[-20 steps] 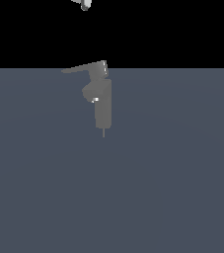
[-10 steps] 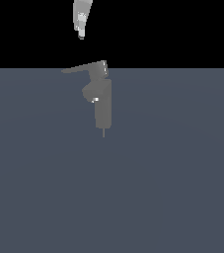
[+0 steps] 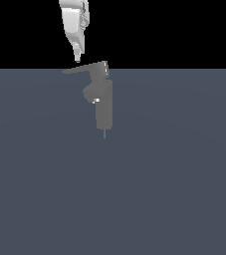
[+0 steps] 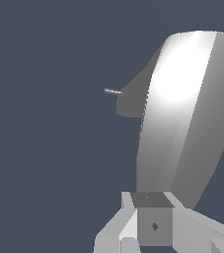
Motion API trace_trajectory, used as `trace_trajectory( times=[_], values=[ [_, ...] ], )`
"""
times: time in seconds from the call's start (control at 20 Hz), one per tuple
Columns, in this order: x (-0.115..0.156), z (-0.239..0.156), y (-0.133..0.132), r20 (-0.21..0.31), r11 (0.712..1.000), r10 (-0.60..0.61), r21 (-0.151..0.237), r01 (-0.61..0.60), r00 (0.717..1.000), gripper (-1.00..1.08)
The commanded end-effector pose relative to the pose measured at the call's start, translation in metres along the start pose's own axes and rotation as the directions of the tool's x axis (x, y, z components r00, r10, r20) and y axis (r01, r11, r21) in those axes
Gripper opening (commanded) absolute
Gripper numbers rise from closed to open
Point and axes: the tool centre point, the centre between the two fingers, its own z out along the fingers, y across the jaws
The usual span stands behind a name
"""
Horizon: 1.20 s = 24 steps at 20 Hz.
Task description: Turn on the faucet by rotating a designated handle.
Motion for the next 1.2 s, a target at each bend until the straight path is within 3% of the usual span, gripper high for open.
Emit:
trace_trajectory(
  times=[0.0,0.55,1.15],
  values=[
    [-0.006,0.013,-0.010,-0.006,0.999,0.046,-0.005,-0.046,0.999,-1.00],
    [-0.020,0.048,-0.030,-0.022,0.989,0.149,-0.017,-0.149,0.989,-1.00],
    [-0.021,0.049,-0.024,-0.023,0.988,0.152,-0.018,-0.153,0.988,-1.00]
  ],
)
